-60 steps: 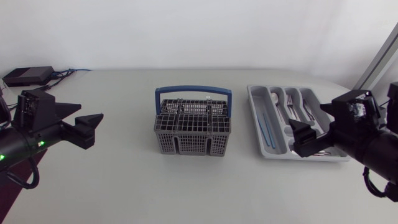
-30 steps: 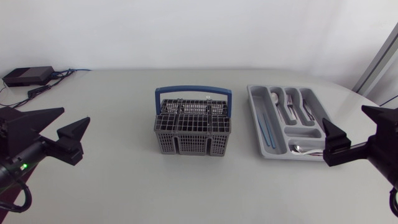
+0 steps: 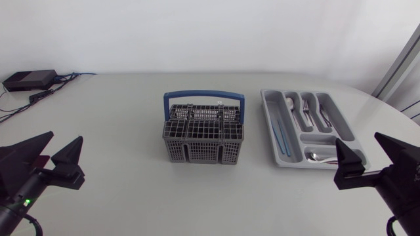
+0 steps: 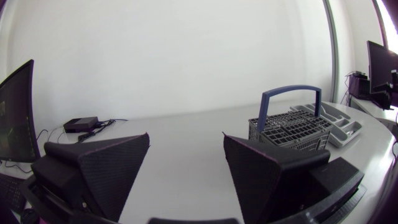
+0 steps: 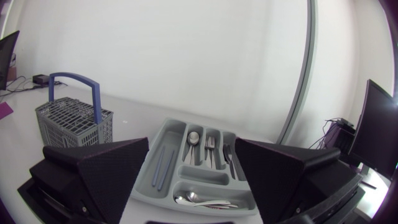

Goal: Unload the cutlery basket into the drawer organizer.

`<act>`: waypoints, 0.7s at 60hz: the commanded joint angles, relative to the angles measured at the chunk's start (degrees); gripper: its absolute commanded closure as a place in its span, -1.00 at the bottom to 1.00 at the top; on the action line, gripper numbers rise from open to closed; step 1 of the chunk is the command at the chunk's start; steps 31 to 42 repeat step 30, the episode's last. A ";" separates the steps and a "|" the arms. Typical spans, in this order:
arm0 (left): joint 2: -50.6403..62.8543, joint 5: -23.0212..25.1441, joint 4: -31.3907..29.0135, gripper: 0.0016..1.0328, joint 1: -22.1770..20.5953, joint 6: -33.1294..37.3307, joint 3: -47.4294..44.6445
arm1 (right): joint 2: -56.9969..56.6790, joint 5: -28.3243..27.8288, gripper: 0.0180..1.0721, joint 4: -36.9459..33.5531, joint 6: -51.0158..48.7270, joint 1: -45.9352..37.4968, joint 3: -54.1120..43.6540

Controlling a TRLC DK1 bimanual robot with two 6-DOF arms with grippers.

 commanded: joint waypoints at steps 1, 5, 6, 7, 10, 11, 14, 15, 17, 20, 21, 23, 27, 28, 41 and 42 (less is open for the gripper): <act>-2.65 -1.27 -0.09 -0.91 -0.59 -2.65 -2.68 | -1.95 -0.65 -0.90 1.56 3.86 -0.82 -2.85; -4.60 -2.33 -0.19 -0.91 -0.84 -3.56 -3.88 | -3.35 -1.27 -0.90 2.24 5.43 -1.32 -4.30; -5.08 -2.59 -0.22 -0.91 -0.90 -3.78 -4.18 | -3.70 -1.42 -0.90 2.41 5.81 -1.44 -4.65; -5.92 -3.05 -0.26 -0.91 -1.01 -4.17 -4.70 | -4.30 -1.69 -0.90 2.71 6.49 -1.66 -5.28; -7.46 -3.89 -0.35 -0.91 -1.21 -4.89 -5.65 | -5.41 -2.18 -0.90 3.26 7.74 -2.05 -6.43; -8.09 -4.23 -0.38 -0.91 -1.29 -5.18 -6.04 | -5.86 -2.38 -0.90 3.48 8.24 -2.21 -6.89; -9.96 -5.25 -0.48 -0.91 -1.54 -6.05 -7.19 | -7.20 -2.98 -0.90 4.14 9.74 -2.69 -8.28; -10.55 -5.57 -0.51 -0.91 -1.61 -6.32 -7.55 | -7.63 -3.17 -0.90 4.35 10.22 -2.85 -8.72; -10.66 -5.63 -0.51 -0.91 -1.63 -6.37 -7.62 | -7.70 -3.20 -0.90 4.38 10.31 -2.87 -8.80; -10.66 -5.63 -0.51 -0.91 -1.63 -6.37 -7.62 | -7.70 -3.20 -0.90 4.38 10.31 -2.87 -8.80; -10.66 -5.63 -0.51 -0.91 -1.63 -6.37 -7.62 | -7.70 -3.20 -0.90 4.38 10.31 -2.87 -8.80; -10.66 -5.63 -0.51 -0.91 -1.63 -6.37 -7.62 | -7.70 -3.20 -0.90 4.38 10.31 -2.87 -8.80; -10.66 -5.63 -0.51 -0.91 -1.63 -6.37 -7.62 | -7.70 -3.20 -0.90 4.38 10.31 -2.87 -8.80; -10.66 -5.63 -0.51 -0.91 -1.63 -6.37 -7.62 | -7.70 -3.20 -0.90 4.38 10.31 -2.87 -8.80; -10.66 -5.63 -0.51 -0.91 -1.63 -6.37 -7.62 | -7.70 -3.20 -0.90 4.38 10.31 -2.87 -8.80; -10.66 -5.63 -0.51 -0.91 -1.63 -6.37 -7.62 | -7.70 -3.20 -0.90 4.38 10.31 -2.87 -8.80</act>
